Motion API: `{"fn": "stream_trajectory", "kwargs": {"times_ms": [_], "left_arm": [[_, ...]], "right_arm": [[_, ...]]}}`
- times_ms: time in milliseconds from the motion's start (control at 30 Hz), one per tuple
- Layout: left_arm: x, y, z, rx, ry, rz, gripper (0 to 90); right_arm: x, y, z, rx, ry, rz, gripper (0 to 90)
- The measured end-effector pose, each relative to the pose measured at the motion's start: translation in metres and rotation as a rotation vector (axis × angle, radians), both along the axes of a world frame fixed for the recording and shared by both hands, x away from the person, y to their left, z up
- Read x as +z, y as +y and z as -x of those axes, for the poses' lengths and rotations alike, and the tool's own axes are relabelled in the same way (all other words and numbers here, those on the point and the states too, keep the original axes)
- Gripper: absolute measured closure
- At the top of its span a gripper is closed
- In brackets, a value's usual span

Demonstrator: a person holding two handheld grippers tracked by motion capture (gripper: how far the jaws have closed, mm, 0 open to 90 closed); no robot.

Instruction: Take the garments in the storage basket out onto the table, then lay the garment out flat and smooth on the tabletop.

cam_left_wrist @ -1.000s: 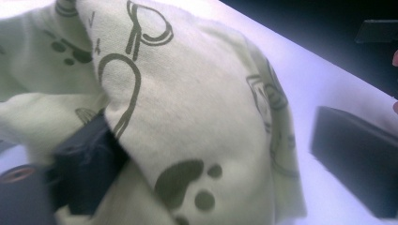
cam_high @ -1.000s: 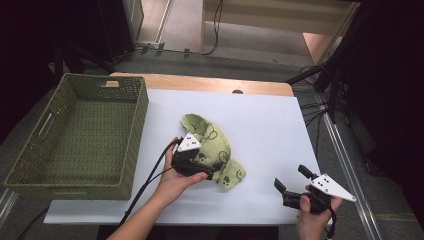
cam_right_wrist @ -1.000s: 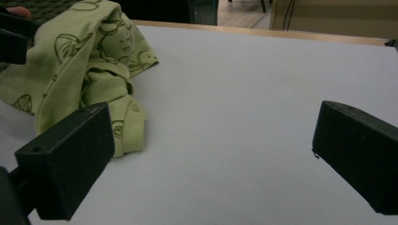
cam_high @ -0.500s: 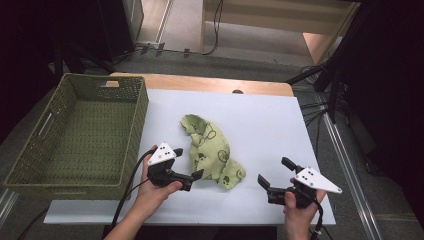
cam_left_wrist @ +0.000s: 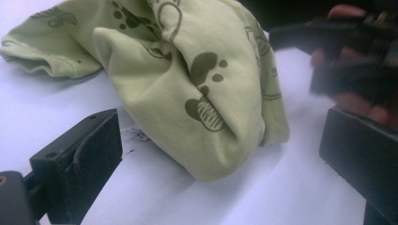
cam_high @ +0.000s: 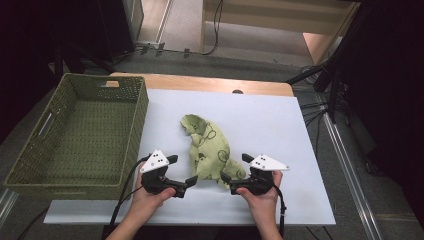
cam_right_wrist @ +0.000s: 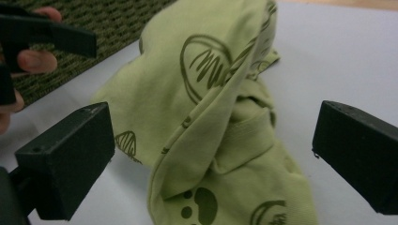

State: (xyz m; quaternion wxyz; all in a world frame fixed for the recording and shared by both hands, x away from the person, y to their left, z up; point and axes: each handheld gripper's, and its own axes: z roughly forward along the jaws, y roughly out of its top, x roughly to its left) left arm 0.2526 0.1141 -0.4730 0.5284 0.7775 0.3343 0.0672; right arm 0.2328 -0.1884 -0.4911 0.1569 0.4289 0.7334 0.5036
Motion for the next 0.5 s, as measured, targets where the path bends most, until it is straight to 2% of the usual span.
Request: {"fn": "stream_trajectory", "kwargs": {"times_ms": [100,233,267,300,400,500], "left_arm": [[0.000,0.001,0.000,0.005,-0.002,-0.001,0.0],[-0.001,0.001,0.000,0.006,-0.002,-0.003,1.0],[-0.002,0.001,-0.001,0.009,-0.001,-0.003,1.0],[-0.002,0.001,-0.001,0.011,-0.002,-0.005,1.4],[-0.003,0.000,-0.003,0.017,0.003,-0.005,7.2],[-0.005,-0.003,-0.005,0.045,0.015,-0.030,21.5]], "right_arm": [[-0.005,0.010,-0.005,0.010,0.029,0.016,0.0],[-0.012,0.021,-0.007,0.009,0.055,0.069,1.6],[-0.013,0.023,-0.007,-0.008,0.057,0.088,9.2],[-0.015,0.025,-0.007,-0.048,0.056,0.113,11.5],[-0.020,0.027,-0.008,-0.062,0.074,0.136,16.6],[-0.022,0.026,-0.007,-0.067,0.073,0.150,33.6]]}}
